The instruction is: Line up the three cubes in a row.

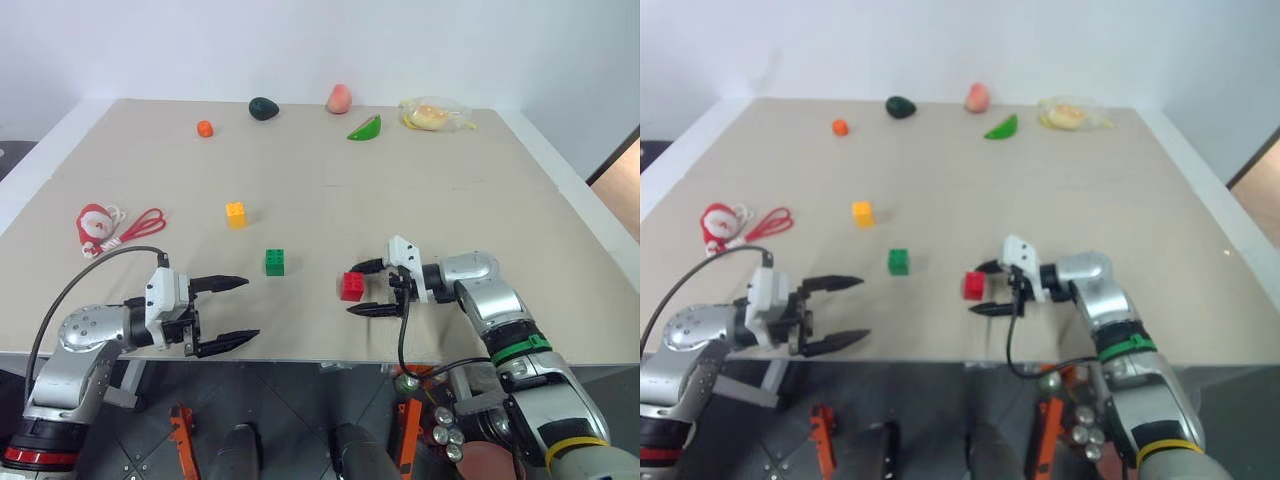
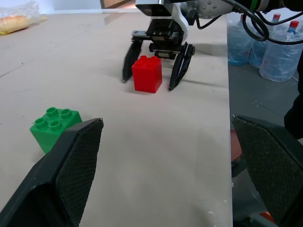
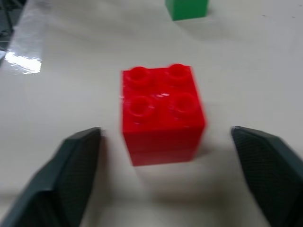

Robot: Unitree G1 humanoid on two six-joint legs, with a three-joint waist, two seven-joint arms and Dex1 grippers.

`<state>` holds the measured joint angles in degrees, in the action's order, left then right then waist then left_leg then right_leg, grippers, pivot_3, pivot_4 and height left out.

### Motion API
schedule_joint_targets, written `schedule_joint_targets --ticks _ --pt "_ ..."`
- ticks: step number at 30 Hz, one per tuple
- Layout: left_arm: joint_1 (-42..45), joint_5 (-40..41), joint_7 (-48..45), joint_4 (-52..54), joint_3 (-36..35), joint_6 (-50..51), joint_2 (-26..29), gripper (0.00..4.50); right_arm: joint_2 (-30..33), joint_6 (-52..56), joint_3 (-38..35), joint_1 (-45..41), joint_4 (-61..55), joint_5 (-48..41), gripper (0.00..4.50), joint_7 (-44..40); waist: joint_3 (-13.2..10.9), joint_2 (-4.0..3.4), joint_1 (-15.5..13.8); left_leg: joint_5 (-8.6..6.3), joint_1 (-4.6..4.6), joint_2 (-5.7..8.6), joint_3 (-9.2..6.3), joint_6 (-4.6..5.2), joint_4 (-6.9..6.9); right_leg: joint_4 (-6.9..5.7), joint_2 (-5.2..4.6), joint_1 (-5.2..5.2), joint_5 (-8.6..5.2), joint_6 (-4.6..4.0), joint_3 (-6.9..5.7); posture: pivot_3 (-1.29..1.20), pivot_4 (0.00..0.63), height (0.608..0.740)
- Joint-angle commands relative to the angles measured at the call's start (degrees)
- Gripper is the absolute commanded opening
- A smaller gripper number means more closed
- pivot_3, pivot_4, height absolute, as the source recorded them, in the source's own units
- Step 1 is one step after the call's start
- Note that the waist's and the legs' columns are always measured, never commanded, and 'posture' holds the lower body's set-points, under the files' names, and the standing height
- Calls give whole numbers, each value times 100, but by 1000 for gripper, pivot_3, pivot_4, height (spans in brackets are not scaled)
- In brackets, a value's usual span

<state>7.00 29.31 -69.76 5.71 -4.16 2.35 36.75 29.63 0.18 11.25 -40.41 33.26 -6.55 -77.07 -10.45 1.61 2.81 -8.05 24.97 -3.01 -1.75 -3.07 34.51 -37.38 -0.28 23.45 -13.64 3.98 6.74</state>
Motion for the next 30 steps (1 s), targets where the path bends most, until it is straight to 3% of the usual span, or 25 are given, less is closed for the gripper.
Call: schedule_joint_targets --ticks 1,12,17,30 --pt "85 -63 222 -171 -132 -24 -50 4500 194 12 -123 -278 37 -63 4473 -213 0 0 0 0 0 0 0 0 0 0 0 0 0 0 0 0 150 740" --pt "282 -745 552 -1229 -74 -613 -97 4500 1447 -271 -660 -629 -149 -339 4473 -813 -1 -2 -5 -2 6 1 0 -1 -9 0 -3 6 -13 4 -1 0 150 740" --pt "817 -1140 759 -1979 126 -852 -348 4500 1376 471 -1027 -490 -991 -893 4473 -555 -1 -4 0 -1 2 1 0 0 -6 -1 -1 5 -3 1 0 0 150 740" --pt "2658 -1606 289 -4330 508 -1723 -888 4500 1245 1682 -1164 713 -3251 -1492 4473 229 0 -5 -15 -1 14 9 -10 0 -4 -3 -2 3 -9 25 -4 0 150 740"
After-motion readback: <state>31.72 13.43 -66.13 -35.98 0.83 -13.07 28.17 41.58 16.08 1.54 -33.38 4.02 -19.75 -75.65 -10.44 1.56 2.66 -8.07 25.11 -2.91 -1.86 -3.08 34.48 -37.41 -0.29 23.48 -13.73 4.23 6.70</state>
